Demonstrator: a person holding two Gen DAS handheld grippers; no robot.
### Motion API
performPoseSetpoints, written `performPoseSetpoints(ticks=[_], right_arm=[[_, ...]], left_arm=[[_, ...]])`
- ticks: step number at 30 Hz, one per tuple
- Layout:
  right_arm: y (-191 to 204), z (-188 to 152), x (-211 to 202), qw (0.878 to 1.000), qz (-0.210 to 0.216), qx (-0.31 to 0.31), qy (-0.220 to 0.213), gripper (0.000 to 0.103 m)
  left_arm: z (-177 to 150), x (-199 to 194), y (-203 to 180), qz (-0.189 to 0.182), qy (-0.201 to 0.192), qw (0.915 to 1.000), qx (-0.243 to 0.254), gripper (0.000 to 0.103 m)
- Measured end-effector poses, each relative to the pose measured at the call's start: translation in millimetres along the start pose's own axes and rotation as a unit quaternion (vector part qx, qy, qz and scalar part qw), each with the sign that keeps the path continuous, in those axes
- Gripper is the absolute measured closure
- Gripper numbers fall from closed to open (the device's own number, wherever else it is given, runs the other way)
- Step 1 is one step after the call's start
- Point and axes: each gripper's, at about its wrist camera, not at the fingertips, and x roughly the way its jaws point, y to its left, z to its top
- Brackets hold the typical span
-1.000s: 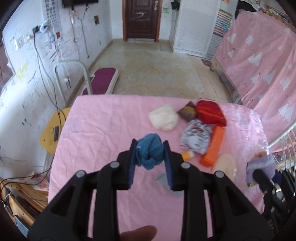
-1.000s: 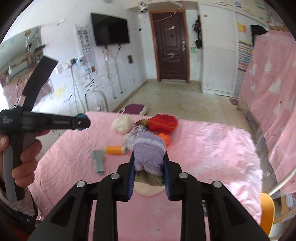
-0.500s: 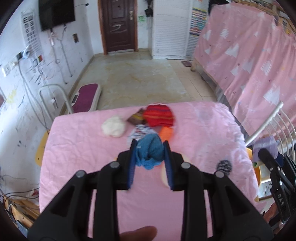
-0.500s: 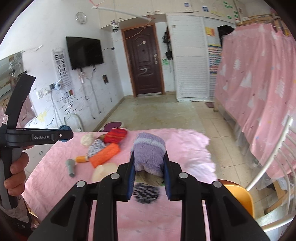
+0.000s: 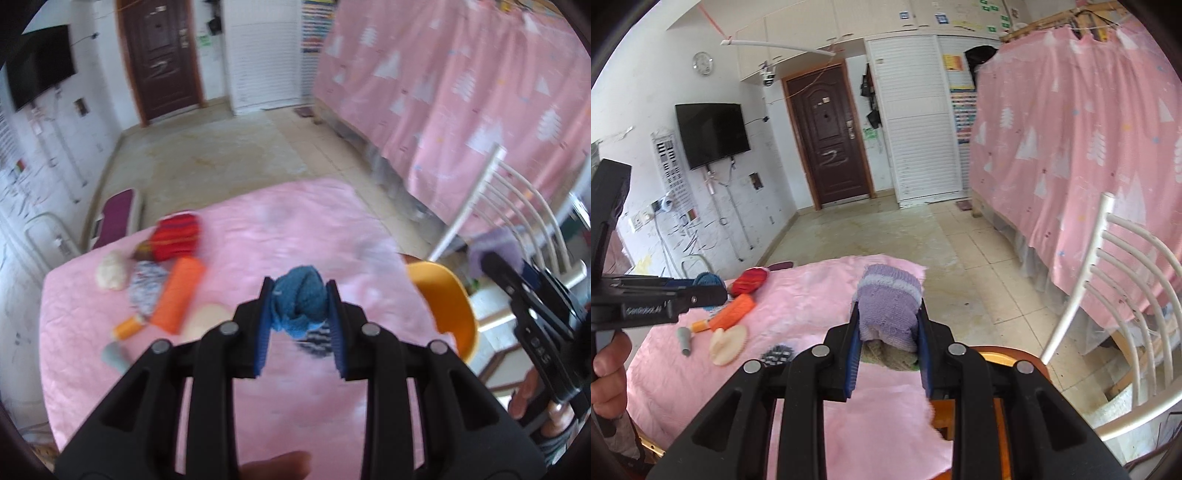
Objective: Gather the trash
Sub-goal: 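Carry the blue cloth and lavender sock toward the orange bin, then open the left tool over the orange bin, then open the right tool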
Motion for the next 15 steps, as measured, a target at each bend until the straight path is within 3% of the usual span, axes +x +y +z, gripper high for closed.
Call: performPoseSetpoints(ticks=[5, 15], right_arm=[[-28.3, -7.9, -5.5, 1.0, -0.015, 0.014, -0.003, 0.087], [-75.3, -21.3, -13.8, 0.998, -0.035, 0.047, -0.003, 0.087]], left_arm=[[3.1, 11.7, -45.2, -0.041, 0.021, 0.9981, 0.04, 0.077], [2.1, 34.5, -122.5, -0.07, 0.051, 0.9899, 0.112, 0.077]])
